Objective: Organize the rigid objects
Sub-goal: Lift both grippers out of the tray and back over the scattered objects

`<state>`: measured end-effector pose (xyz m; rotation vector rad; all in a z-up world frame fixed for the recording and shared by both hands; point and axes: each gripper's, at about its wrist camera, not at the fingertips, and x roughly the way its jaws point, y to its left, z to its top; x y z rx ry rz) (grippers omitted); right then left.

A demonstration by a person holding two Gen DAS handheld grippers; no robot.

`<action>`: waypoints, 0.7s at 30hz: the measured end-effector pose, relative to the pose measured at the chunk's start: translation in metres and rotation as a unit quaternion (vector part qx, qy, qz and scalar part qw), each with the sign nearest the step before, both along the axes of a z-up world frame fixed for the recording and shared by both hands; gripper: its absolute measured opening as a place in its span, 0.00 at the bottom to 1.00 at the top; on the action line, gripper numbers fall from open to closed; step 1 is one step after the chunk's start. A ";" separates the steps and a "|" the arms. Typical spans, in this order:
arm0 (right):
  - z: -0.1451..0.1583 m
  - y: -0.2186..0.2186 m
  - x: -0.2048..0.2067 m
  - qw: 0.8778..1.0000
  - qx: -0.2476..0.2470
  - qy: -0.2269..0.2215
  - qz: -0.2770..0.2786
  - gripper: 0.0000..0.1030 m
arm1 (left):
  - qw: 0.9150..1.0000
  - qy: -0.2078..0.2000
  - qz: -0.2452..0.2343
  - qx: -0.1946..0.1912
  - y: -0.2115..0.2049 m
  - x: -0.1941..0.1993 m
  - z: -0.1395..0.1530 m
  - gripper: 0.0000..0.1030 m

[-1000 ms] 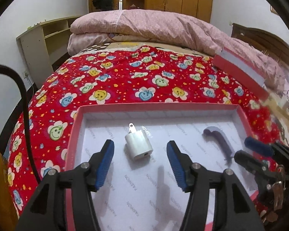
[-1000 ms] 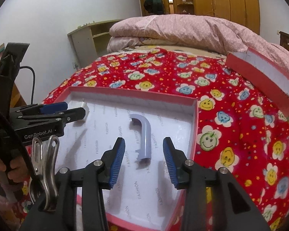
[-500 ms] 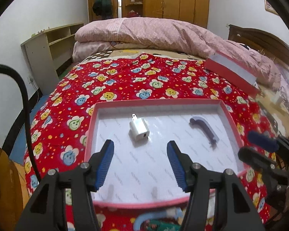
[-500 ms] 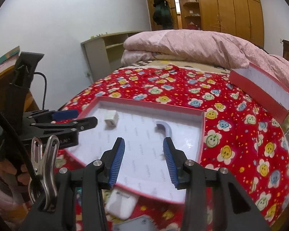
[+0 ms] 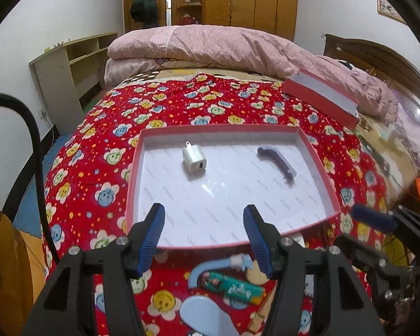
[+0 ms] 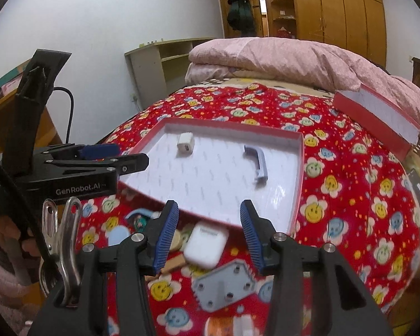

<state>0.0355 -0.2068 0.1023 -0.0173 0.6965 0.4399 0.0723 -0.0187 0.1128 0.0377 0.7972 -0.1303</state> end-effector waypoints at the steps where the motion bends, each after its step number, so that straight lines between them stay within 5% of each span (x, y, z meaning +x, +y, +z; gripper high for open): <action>1: -0.001 0.000 -0.003 1.000 0.000 0.002 0.000 0.46 | 1.000 0.001 -0.001 0.001 0.000 -0.003 -0.001 0.60; 21: -0.028 -0.023 -0.053 0.999 0.008 0.033 -0.029 0.46 | 0.999 0.032 0.002 -0.009 0.023 -0.062 -0.025 0.60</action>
